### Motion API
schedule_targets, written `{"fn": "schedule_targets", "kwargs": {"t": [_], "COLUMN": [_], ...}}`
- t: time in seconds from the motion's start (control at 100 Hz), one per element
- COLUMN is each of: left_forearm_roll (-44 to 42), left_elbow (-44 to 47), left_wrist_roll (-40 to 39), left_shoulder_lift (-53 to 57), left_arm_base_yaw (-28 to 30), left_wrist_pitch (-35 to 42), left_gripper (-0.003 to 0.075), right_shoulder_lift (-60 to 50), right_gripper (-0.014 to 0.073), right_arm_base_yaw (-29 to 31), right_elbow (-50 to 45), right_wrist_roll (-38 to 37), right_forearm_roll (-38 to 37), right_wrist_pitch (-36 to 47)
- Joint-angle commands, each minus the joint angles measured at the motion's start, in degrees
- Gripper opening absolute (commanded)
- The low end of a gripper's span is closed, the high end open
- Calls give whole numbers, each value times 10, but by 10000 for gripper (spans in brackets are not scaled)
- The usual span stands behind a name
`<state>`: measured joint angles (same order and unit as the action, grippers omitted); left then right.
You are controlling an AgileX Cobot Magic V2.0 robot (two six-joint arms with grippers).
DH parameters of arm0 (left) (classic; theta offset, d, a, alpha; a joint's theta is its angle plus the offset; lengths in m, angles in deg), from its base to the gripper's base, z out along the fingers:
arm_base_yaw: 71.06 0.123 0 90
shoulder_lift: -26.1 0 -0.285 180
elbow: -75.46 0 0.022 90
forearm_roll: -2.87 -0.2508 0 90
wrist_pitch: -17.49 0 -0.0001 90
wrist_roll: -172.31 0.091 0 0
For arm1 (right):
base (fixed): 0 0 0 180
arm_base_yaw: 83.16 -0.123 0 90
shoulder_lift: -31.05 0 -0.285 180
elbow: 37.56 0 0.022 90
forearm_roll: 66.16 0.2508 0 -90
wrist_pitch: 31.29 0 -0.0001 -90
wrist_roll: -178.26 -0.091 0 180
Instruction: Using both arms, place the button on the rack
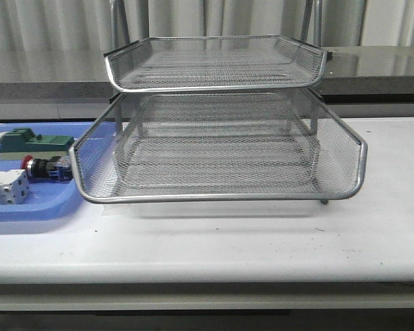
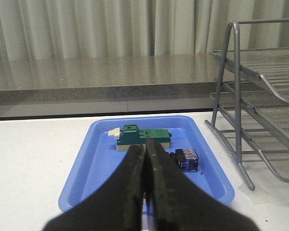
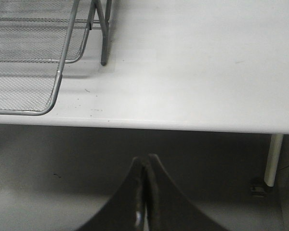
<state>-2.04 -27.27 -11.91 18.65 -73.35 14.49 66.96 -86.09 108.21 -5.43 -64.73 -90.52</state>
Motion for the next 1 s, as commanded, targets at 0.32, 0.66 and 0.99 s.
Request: {"fn": "schedule_targets", "kwargs": {"t": [0.32, 0.66, 0.99], "left_forearm_roll": [5, 5, 58], "left_elbow": [27, 25, -118], "left_wrist_roll": [-7, -7, -7], "left_shoulder_lift": [18, 18, -50], "left_arm_base_yaw": [1, 1, 1], "left_wrist_pitch": [42, 79, -20], "left_gripper": [-20, -20, -20], "right_shoulder_lift": [3, 3, 3], "right_gripper": [-70, -70, -70], "right_arm_base_yaw": [0, 0, 0], "right_elbow": [19, 19, 19], "right_wrist_roll": [1, 1, 1], "right_forearm_roll": [-5, -5, -5], "right_wrist_pitch": [30, 30, 30]}}
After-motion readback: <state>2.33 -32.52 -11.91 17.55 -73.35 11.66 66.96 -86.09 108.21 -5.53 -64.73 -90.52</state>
